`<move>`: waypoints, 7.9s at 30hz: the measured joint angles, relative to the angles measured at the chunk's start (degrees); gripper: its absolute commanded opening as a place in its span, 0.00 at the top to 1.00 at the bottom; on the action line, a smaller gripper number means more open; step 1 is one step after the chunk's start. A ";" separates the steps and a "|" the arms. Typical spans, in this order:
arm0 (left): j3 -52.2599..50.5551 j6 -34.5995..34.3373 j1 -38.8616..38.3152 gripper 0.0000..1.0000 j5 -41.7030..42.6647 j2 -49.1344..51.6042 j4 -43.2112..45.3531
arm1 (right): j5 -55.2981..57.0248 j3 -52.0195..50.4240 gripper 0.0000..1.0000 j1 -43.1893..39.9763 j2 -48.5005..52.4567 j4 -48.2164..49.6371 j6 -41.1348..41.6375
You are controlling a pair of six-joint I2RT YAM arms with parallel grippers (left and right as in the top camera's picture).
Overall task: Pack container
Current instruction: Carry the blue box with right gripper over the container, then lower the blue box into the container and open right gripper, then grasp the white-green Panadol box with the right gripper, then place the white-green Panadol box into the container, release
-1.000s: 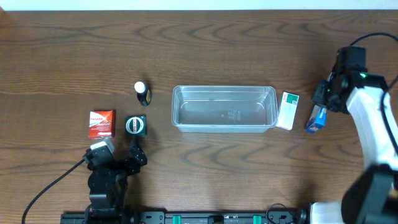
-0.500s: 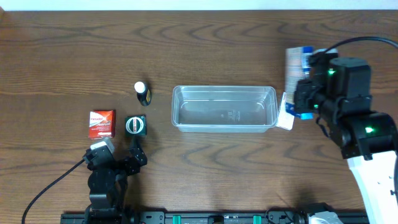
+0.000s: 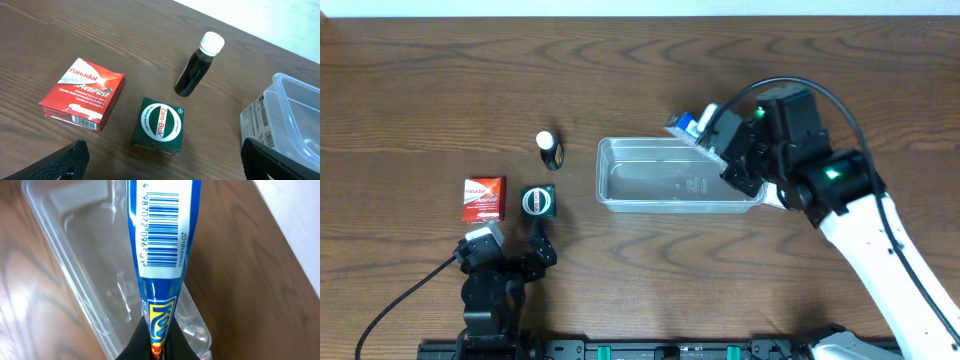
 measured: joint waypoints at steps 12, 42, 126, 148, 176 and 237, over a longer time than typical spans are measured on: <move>0.00 0.00 0.00 0.02 0.00 0.00 0.00 | 0.66 0.00 0.94 0.02 11.45 1.22 -23.45; 0.00 0.00 0.00 0.02 0.00 0.00 0.00 | 14.29 0.00 0.57 3.30 15.65 3.78 -23.17; 0.00 0.00 0.00 0.02 0.00 0.02 0.02 | 4.59 -1.11 0.35 -10.32 0.09 -4.94 44.96; 0.00 0.00 0.00 0.02 0.00 0.00 0.00 | 6.43 -7.37 0.23 -26.67 19.67 6.40 54.66; 0.00 0.00 0.00 0.02 0.00 0.00 0.00 | 8.44 -7.54 0.49 -25.81 30.16 5.77 54.03; 0.00 0.00 0.00 0.02 0.00 0.00 0.00 | 5.07 -6.23 0.65 0.22 13.07 4.66 -33.97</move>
